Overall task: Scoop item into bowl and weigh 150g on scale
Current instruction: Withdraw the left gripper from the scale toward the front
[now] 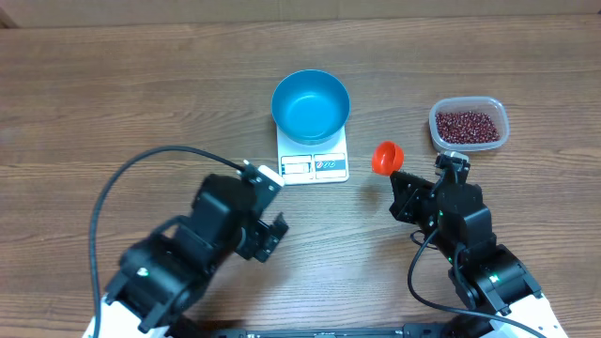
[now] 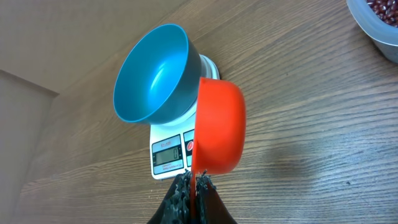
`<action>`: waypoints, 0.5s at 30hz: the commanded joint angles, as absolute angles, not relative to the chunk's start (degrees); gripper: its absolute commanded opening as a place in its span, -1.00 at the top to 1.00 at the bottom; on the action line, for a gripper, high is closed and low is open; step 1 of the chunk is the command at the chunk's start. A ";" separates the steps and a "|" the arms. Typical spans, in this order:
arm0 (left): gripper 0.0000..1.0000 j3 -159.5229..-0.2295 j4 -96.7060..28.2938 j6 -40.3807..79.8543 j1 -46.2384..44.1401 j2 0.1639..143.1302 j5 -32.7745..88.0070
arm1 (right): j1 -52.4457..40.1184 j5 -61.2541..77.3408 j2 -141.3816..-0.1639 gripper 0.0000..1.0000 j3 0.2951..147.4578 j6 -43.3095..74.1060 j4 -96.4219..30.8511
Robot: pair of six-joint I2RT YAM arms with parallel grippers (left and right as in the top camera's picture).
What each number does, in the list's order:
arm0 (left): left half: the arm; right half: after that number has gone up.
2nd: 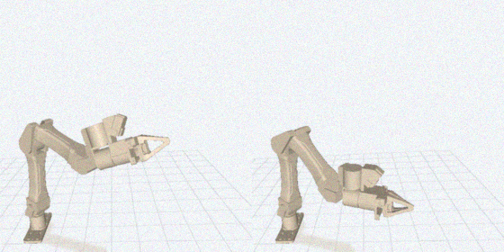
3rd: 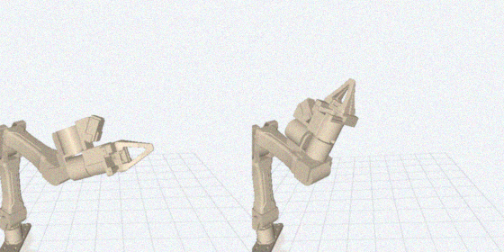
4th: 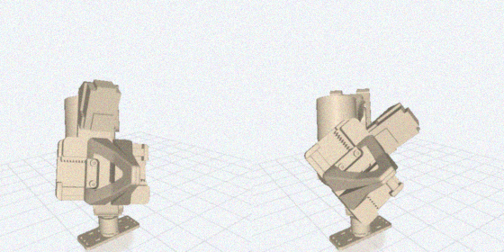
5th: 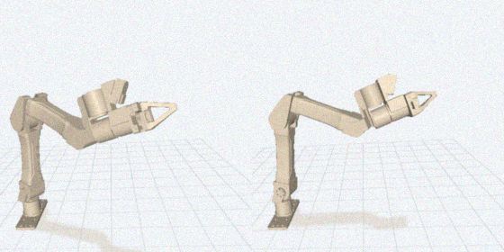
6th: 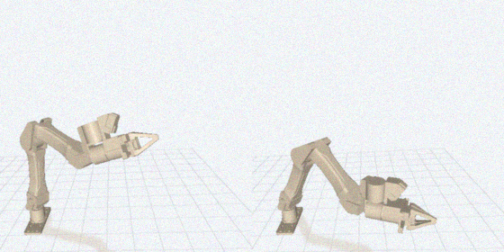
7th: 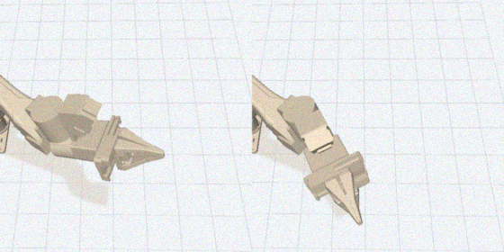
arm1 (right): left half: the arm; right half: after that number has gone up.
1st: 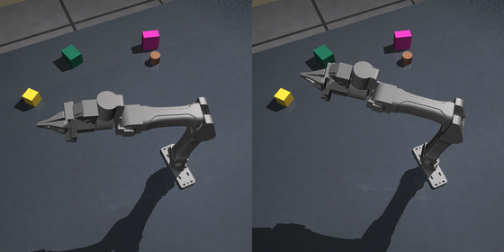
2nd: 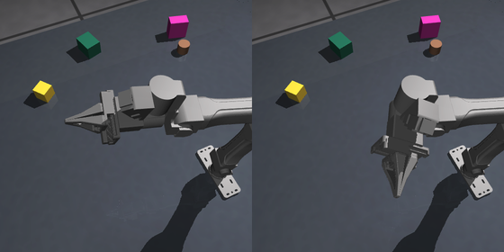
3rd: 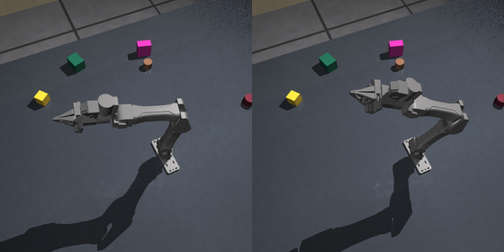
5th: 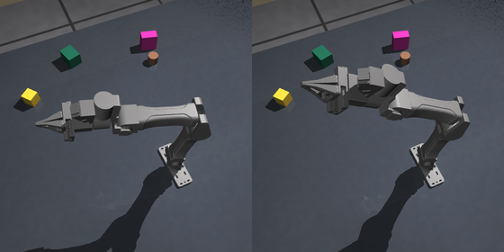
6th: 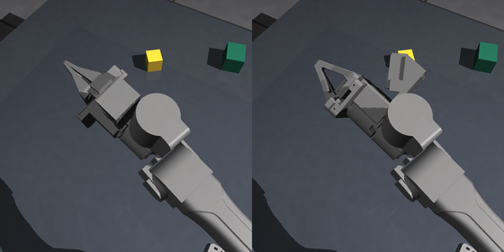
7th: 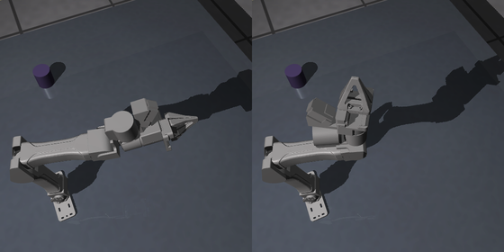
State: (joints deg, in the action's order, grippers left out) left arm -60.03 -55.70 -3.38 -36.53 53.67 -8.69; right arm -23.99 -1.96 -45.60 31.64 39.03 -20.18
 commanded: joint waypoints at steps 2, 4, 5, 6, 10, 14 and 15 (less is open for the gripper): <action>-0.99 -65.01 -57.47 -17.80 -27.64 53.49 5.54 | -23.64 0.43 -45.45 0.92 32.86 38.92 -19.81; -0.99 -65.04 -57.91 -19.51 -26.61 53.52 6.00 | -23.64 3.31 -45.45 0.93 32.86 37.50 -19.75; -1.00 -65.04 -58.13 -19.77 -26.37 53.54 5.41 | -23.64 4.99 -45.45 0.92 32.86 35.86 -19.81; -0.99 -65.01 -58.28 -19.73 -26.22 53.69 4.45 | -23.64 6.28 -45.45 0.92 32.86 34.70 -20.03; -0.99 -64.99 -58.74 -19.68 -26.28 54.63 2.90 | -23.62 7.81 -45.45 0.93 32.88 33.98 -21.76; -0.99 -64.99 -59.42 -18.48 -26.28 55.86 4.56 | -22.39 7.81 -45.45 0.92 32.88 33.95 -23.90; -1.00 -64.99 -59.51 -19.27 -26.20 56.49 4.56 | -21.82 7.81 -45.45 0.93 32.88 33.95 -24.40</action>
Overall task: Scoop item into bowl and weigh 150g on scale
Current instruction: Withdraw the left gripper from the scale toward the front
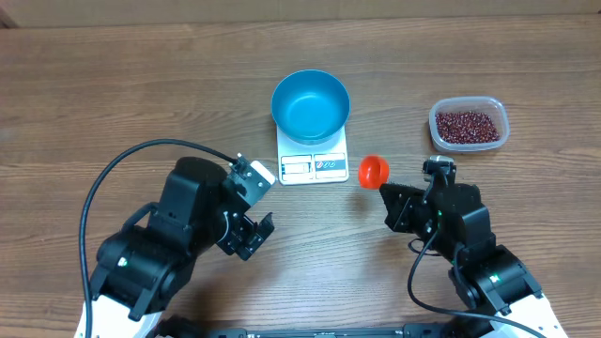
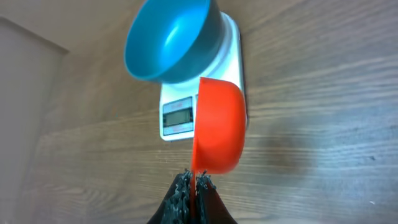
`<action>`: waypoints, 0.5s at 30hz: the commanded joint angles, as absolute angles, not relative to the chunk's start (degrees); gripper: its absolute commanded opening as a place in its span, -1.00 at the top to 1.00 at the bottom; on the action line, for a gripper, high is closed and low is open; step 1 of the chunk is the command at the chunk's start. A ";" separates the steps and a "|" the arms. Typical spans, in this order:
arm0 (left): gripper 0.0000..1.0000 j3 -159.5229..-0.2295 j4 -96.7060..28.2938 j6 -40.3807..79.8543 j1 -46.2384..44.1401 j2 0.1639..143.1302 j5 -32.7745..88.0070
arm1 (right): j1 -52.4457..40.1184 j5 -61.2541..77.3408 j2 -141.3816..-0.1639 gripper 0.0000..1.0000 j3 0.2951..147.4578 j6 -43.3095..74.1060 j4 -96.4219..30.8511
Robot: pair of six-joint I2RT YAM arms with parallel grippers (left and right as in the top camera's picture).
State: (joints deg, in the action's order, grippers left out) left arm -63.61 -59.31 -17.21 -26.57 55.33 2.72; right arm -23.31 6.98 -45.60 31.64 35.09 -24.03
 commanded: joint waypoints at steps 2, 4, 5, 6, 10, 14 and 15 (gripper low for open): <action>-1.00 -64.99 -59.88 -20.93 -25.91 57.63 5.43 | -20.53 7.84 -45.45 0.93 32.99 33.93 -25.19; -1.00 -65.06 -60.05 -24.40 -25.28 58.59 9.17 | -19.18 7.90 -45.45 0.93 33.45 33.47 -26.72; -1.00 -65.08 -60.05 -26.06 -24.97 59.00 11.55 | -18.52 8.49 -45.45 0.93 33.87 32.18 -27.75; -1.00 -65.10 -60.01 -27.09 -24.60 59.44 13.26 | -17.96 9.21 -45.45 0.93 34.28 31.00 -28.60; -1.00 -65.34 -60.25 -28.42 -21.43 60.90 13.10 | -15.68 10.63 -45.45 0.92 37.34 28.21 -33.36; -1.00 -66.32 -59.77 -30.17 -16.64 62.15 14.52 | -14.70 10.63 -45.45 0.93 40.69 26.44 -38.09; -1.00 -66.63 -59.79 -30.26 -15.79 62.43 15.20 | -14.70 10.66 -45.45 0.93 41.34 26.44 -39.27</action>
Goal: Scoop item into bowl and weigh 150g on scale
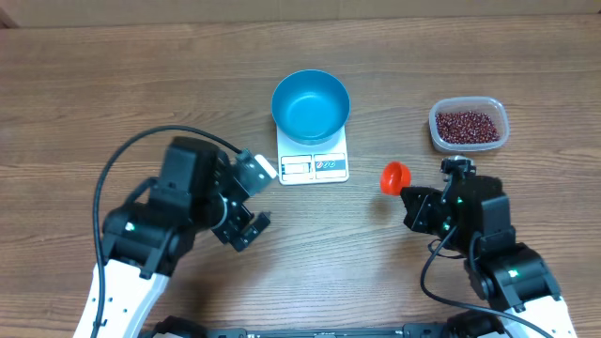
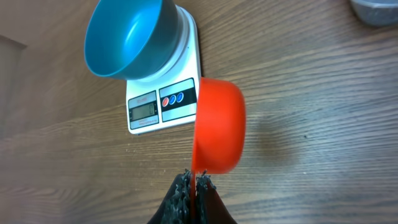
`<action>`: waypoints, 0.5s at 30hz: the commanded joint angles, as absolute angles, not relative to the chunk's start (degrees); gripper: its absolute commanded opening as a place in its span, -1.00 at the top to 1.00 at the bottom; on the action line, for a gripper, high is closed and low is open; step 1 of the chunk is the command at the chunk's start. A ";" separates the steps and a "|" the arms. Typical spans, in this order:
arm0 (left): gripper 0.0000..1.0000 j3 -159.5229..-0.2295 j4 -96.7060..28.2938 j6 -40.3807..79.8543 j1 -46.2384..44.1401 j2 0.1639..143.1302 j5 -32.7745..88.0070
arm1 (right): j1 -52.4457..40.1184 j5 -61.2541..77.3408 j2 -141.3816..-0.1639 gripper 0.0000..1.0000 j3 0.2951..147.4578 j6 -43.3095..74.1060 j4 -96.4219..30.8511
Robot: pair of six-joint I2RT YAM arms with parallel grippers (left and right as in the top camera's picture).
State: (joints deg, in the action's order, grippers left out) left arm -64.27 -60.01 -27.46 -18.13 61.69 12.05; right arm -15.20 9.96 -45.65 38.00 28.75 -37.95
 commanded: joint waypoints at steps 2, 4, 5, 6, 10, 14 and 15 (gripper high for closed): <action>-1.00 -67.42 -59.79 -30.26 -14.35 63.07 17.30 | -14.70 10.94 -45.45 0.93 42.83 26.48 -42.11; -1.00 -68.31 -59.83 -30.26 -13.80 63.75 18.52 | -14.70 11.53 -45.45 0.93 43.99 26.46 -44.38; -1.00 -68.66 -59.83 -30.26 -13.82 64.03 18.50 | -14.70 11.75 -45.45 0.93 44.36 26.48 -45.06; -1.00 -68.95 -59.83 -30.24 -13.85 64.23 18.50 | -14.70 11.73 -45.45 0.93 44.84 26.48 -46.02; -0.99 -69.17 -59.79 -30.22 -13.82 64.84 18.48 | -14.70 14.13 -45.39 0.93 45.74 26.50 -47.79; -0.99 -69.17 -59.81 -29.98 -13.82 64.84 18.46 | -14.70 17.28 -45.23 0.93 45.89 26.50 -47.77; -0.99 -69.17 -59.83 -29.98 -13.82 64.86 18.46 | -14.70 17.26 -45.15 0.93 45.89 26.48 -47.92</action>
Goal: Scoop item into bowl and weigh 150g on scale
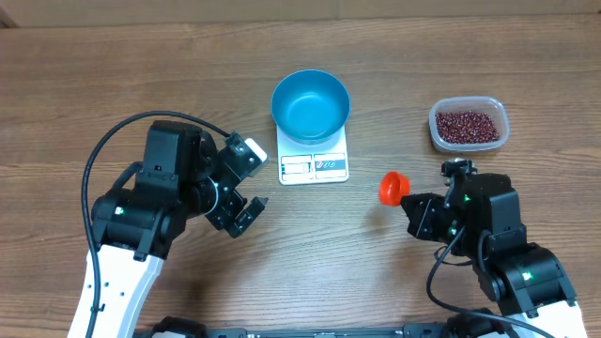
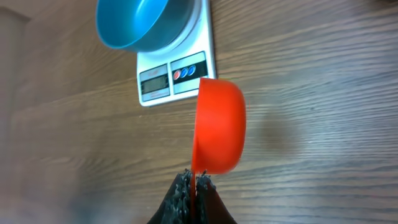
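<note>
A blue bowl (image 1: 311, 104) stands empty on the white scale (image 1: 314, 165) at the table's middle back. Red beans fill a clear tub (image 1: 468, 125) at the back right. My right gripper (image 2: 194, 179) is shut on the handle of an orange scoop (image 1: 392, 187), which it holds on edge above the wood, right of the scale and in front of the tub. The same scoop (image 2: 219, 126) shows no beans in the right wrist view. My left gripper (image 1: 246, 214) hovers left of the scale with its fingers apart and nothing between them.
The wooden table (image 1: 113, 84) stretches bare to the left and along the back. Black cables loop from both arms near the front edge.
My right gripper has drawn back slightly toward the front with the scoop. My left arm has swung further left and its wrist turned; the bowl, scale and tub have not moved.
My right gripper held the scoop just right of the scale, then closer to the scale's front corner, then further right, and now a little nearer the front. My left arm has risen from the front and shifted leftward throughout. No beans have been taken.
</note>
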`<action>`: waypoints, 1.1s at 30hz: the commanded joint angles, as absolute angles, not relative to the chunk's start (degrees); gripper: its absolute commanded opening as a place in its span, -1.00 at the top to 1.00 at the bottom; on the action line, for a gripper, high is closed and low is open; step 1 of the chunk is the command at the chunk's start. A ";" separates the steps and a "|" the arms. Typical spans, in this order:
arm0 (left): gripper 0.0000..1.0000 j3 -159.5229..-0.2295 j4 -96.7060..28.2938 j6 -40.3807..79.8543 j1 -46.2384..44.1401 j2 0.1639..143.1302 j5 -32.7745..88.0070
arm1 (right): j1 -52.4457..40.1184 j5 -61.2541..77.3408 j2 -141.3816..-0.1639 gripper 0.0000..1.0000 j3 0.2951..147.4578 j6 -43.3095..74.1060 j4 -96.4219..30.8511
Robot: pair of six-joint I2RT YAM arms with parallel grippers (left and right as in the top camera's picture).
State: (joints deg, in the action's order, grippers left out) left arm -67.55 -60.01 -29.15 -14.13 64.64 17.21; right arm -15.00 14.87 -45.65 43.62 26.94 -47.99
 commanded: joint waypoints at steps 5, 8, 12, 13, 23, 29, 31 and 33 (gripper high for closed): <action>-0.99 -69.17 -59.88 -30.00 -13.85 64.86 18.46 | -14.70 16.93 -45.10 0.93 45.89 26.41 -48.38; -0.99 -69.17 -59.86 -30.00 -13.85 64.88 18.46 | -14.70 16.58 -45.10 0.93 45.89 24.49 -48.38; -1.00 -69.17 -59.86 -30.00 -13.85 64.88 18.46 | -14.70 16.58 -45.10 0.93 45.89 23.92 -48.40; -0.99 -69.17 -59.86 -30.02 -13.82 64.88 18.46 | -14.70 16.58 -45.10 0.93 45.89 23.90 -48.38; -0.99 -69.17 -59.77 -30.04 -13.82 64.95 18.31 | -14.70 16.21 -45.12 0.93 45.89 24.16 -47.68; -0.99 -69.17 -58.02 -30.04 -13.82 65.30 16.34 | -14.70 16.19 -45.12 0.93 45.89 24.16 -47.16; -0.99 -69.17 -57.01 -30.04 -13.85 65.49 16.34 | -14.70 16.19 -45.12 0.93 45.89 24.16 -47.16; -0.99 -69.17 -56.49 -30.04 -13.85 65.63 16.38 | -14.70 16.19 -45.12 0.93 45.87 24.14 -47.09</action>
State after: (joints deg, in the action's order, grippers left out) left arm -67.55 -57.12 -29.15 -14.13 65.08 16.91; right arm -15.00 16.27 -45.65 43.75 24.60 -47.55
